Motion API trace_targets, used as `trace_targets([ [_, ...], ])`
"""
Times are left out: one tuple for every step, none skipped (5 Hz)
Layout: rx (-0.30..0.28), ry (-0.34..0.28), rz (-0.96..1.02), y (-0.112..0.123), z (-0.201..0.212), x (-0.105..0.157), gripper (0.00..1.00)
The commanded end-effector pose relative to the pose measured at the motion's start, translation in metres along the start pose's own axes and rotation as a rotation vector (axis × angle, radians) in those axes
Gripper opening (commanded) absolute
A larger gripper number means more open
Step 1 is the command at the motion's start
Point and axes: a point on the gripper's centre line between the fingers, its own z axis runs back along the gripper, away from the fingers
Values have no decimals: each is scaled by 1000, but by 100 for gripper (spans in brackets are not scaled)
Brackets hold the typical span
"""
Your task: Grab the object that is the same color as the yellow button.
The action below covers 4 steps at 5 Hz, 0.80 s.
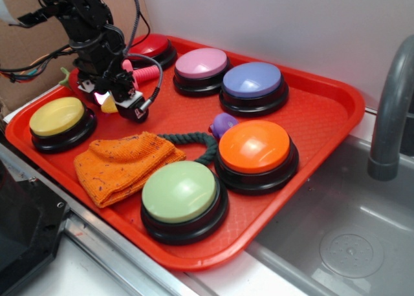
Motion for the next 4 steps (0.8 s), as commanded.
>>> trace_targets([
  [-3,-41,72,6,0,9,0],
  [-17,1,89,6,7,8,0],
  [4,31,154,4,25,12,0],
  [-1,49,291,-16,71,20,0],
])
